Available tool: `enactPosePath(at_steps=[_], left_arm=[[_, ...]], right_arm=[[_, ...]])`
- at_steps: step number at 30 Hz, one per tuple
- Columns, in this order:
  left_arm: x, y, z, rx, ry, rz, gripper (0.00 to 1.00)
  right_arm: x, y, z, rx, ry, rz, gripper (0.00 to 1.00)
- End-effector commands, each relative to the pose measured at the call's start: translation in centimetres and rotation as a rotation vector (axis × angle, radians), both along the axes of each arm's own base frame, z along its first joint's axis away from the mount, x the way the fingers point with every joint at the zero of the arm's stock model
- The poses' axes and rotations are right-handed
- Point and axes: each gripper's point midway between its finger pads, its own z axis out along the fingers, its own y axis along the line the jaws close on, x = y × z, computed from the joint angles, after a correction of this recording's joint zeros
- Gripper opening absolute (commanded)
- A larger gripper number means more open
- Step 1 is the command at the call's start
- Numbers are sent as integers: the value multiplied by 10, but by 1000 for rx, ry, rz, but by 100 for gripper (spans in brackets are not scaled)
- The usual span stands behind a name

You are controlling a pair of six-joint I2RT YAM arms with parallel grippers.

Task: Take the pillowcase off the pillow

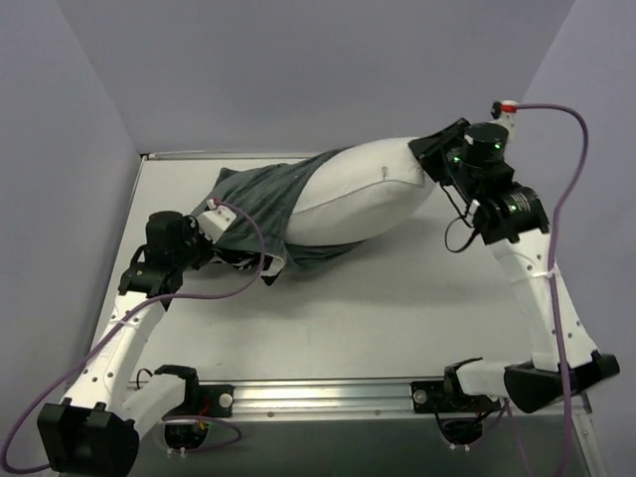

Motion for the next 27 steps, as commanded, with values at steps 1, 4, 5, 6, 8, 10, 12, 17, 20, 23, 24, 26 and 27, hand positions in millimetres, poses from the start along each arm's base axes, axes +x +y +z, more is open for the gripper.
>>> enactPosePath(at_steps=[1, 4, 5, 6, 8, 10, 12, 17, 20, 23, 24, 26, 27], left_arm=[[-5, 58, -29, 156, 75, 133, 2], [0, 82, -43, 167, 99, 186, 2], [1, 86, -45, 157, 109, 193, 2], [1, 94, -50, 140, 134, 207, 2], [3, 100, -47, 119, 141, 219, 2], [-4, 94, -46, 87, 188, 162, 2], [-13, 77, -35, 46, 199, 78, 2], [-21, 42, -4, -100, 205, -4, 2], [-25, 32, 1, -151, 225, -24, 2], [-37, 19, 3, -168, 263, -95, 13], [-39, 16, 10, -151, 256, -144, 36], [-56, 10, 14, -153, 296, -202, 95], [-62, 3, 30, -152, 272, -257, 94]], right_arm=[[-35, -101, 104, 30, -327, -279, 0], [-39, -140, 90, -36, -270, -323, 0], [-39, -138, 84, -49, -251, -273, 0], [-40, -143, 74, -55, -219, -268, 0], [-45, -154, 61, -64, -188, -272, 0], [-46, -155, 34, -88, -130, -247, 0], [-42, -132, 4, -109, -64, -98, 0], [-52, -13, -62, -265, 83, 276, 37], [-66, 31, -91, -337, 133, 362, 74], [-92, 86, -116, -364, 166, 550, 100], [-106, 104, -122, -374, 173, 617, 100], [-118, 108, -136, -391, 205, 646, 100], [-122, 110, -140, -390, 207, 659, 100]])
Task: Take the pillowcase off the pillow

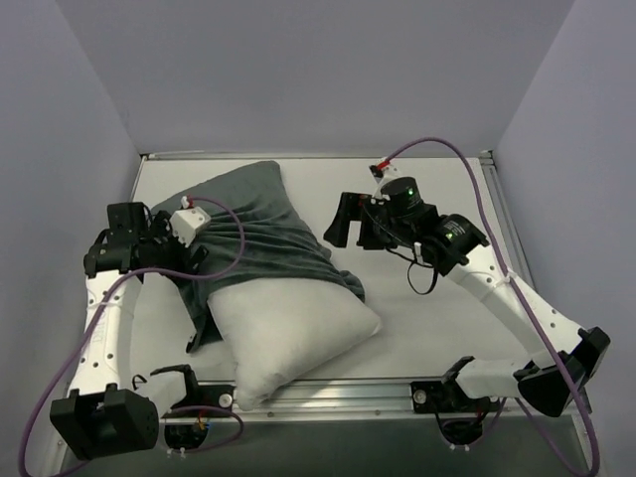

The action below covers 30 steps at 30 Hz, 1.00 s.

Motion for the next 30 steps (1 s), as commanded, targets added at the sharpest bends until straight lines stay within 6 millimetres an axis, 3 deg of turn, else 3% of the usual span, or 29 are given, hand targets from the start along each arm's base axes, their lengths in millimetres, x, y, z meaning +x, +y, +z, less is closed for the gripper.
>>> enactPosePath(at_steps=[1, 2, 3, 5, 6, 7, 8, 9, 10, 13, 15, 18, 20, 22, 23, 29, 30], left_arm=[[-26, -30, 44, -68, -39, -189, 94], [-27, -34, 56, -82, -65, -209, 94], [-28, -46, 84, -133, -116, -243, 94], [-29, -63, 114, -211, -170, -285, 94], [-29, -77, 126, -298, -160, -294, 94], [-32, -100, 145, -314, -183, -364, 94], [-35, -119, 147, -317, -160, -403, 94], [-33, -136, 144, -311, -133, -414, 94], [-43, -165, 136, -230, -124, -498, 94], [-48, -203, 106, -145, -66, -595, 94], [-39, -218, 83, -74, -9, -617, 94], [-24, -238, 58, 10, 12, -633, 94], [-15, -248, 46, 31, 22, -619, 94], [-4, -257, 47, 19, -1, -604, 100], [-1, -261, 43, 19, 10, -608, 95], [-18, -263, 20, 34, 81, -688, 89], [-16, -264, 19, 36, 75, -679, 84]], right_arm=[[-15, -6, 1, -5, -35, 17, 100], [-22, -7, -12, -4, -2, 29, 100], [-28, -6, -15, 9, 11, 44, 100], [-45, 2, -24, 52, 71, 102, 100], [-54, 2, -42, 47, 118, 118, 100], [-62, 5, -45, 60, 133, 141, 100], [-68, 7, -51, 68, 147, 157, 100], [-77, 7, -64, 67, 187, 172, 100], [-84, 7, -63, 86, 183, 188, 100], [-98, 9, -65, 151, 179, 230, 100], [-101, 11, -64, 188, 169, 236, 100], [-105, 8, -83, 183, 197, 219, 100], [-105, 11, -91, 199, 211, 213, 100], [-105, 12, -95, 207, 210, 213, 100], [-105, 13, -96, 206, 211, 213, 100], [-105, 13, -103, 192, 218, 215, 100], [-104, 12, -104, 188, 214, 211, 100]])
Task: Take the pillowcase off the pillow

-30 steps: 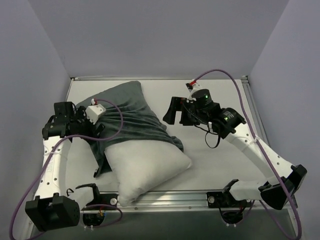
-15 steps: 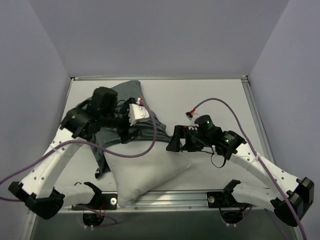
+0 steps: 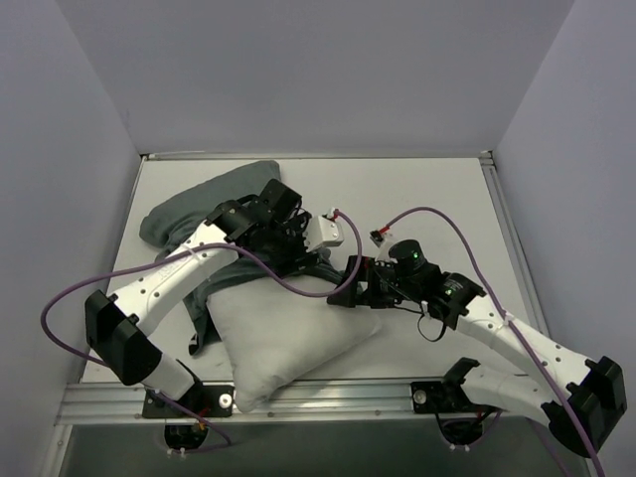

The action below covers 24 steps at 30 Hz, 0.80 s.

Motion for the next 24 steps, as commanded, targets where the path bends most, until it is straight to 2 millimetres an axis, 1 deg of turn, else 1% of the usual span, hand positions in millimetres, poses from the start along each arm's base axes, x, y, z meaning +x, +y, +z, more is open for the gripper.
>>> enactPosePath(at_steps=[1, 2, 3, 4, 5, 6, 7, 8, 9, 10, 11, 12, 13, 14, 15, 16, 17, 18, 19, 20, 21, 22, 23, 24], left_arm=[[5, -3, -1, -6, -48, -1, 68], [9, -4, -2, -10, -54, 19, 57], [12, -4, -4, -5, -56, 32, 47], [15, -6, -2, -8, -62, 43, 36], [18, -10, -3, -19, -52, 71, 10], [22, -12, -1, -27, -54, 96, 2], [28, -11, 2, -29, -66, 131, 2], [39, -16, 10, -56, -90, 167, 2], [44, -18, 14, -82, -82, 219, 2], [50, -18, 19, -100, -86, 250, 2], [59, -17, 21, -117, -78, 288, 2], [65, -19, 31, -153, -75, 327, 2], [70, -18, 33, -166, -70, 349, 2], [77, -17, 33, -183, -58, 373, 2], [81, -17, 35, -206, -45, 401, 2], [86, -16, 35, -218, -39, 422, 2], [92, -16, 32, -226, -31, 444, 2], [99, -11, 31, -237, -18, 485, 2], [105, -8, 32, -245, -19, 506, 2], [113, -5, 29, -247, -20, 531, 2], [125, 6, 28, -242, -32, 582, 2], [133, 12, 29, -242, -49, 608, 2], [143, 19, 26, -235, -67, 637, 2], [153, 29, 26, -225, -91, 669, 2]], right_arm=[[1, 8, 5, 42, -27, 17, 100], [4, 9, 4, 44, -30, 10, 100], [4, 11, -5, 40, -8, -1, 100], [9, 16, -3, 62, -21, -6, 100], [9, 19, -8, 64, -12, -11, 100], [16, 23, -14, 55, -13, -26, 100], [19, 27, -15, 51, -24, -32, 100], [19, 31, -17, 40, -30, -27, 100], [22, 34, -24, 19, -24, -29, 100], [28, 39, -21, 19, -51, -34, 100], [29, 43, -22, 9, -54, -26, 100], [31, 47, -30, -15, -44, -22, 100], [36, 51, -27, -23, -61, -23, 100], [38, 53, -31, -36, -59, -17, 96], [40, 57, -41, -61, -42, -12, 92], [42, 59, -43, -68, -42, -9, 84], [46, 64, -42, -68, -48, -5, 60], [48, 66, -49, -83, -35, -6, 43], [51, 68, -48, -86, -37, -13, 18], [56, 70, -42, -81, -48, -24, 0], [60, 70, -35, -77, -69, -39, 0], [62, 69, -29, -76, -76, -47, 0], [64, 69, -19, -63, -96, -53, 0], [66, 70, 4, -25, -134, -56, 0]])
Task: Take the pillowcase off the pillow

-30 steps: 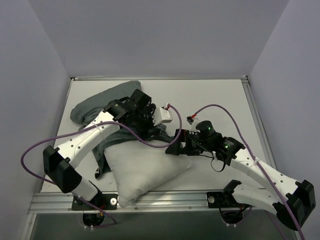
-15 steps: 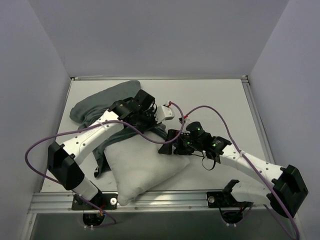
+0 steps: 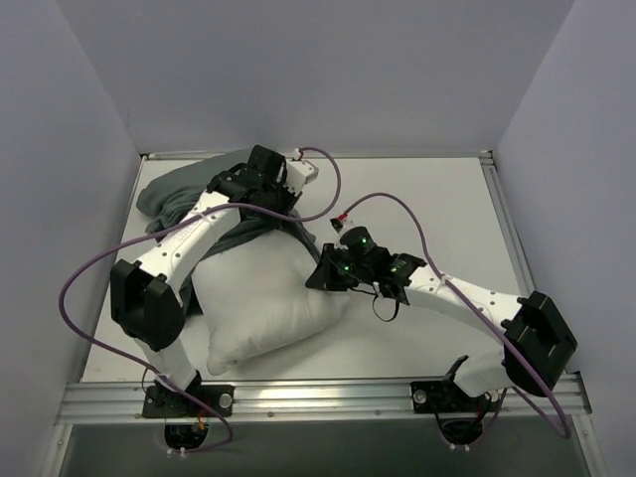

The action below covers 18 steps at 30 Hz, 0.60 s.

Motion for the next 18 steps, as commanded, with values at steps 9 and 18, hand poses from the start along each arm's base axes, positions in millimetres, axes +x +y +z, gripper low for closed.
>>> enactPosePath(at_steps=[9, 18], left_arm=[[143, 132, 29, -1, -224, 478, 2], [170, 205, 20, 65, -235, 623, 2]], right_arm=[[-7, -83, 69, 16, -62, -115, 0], [23, -230, 91, -167, -94, -385, 0]])
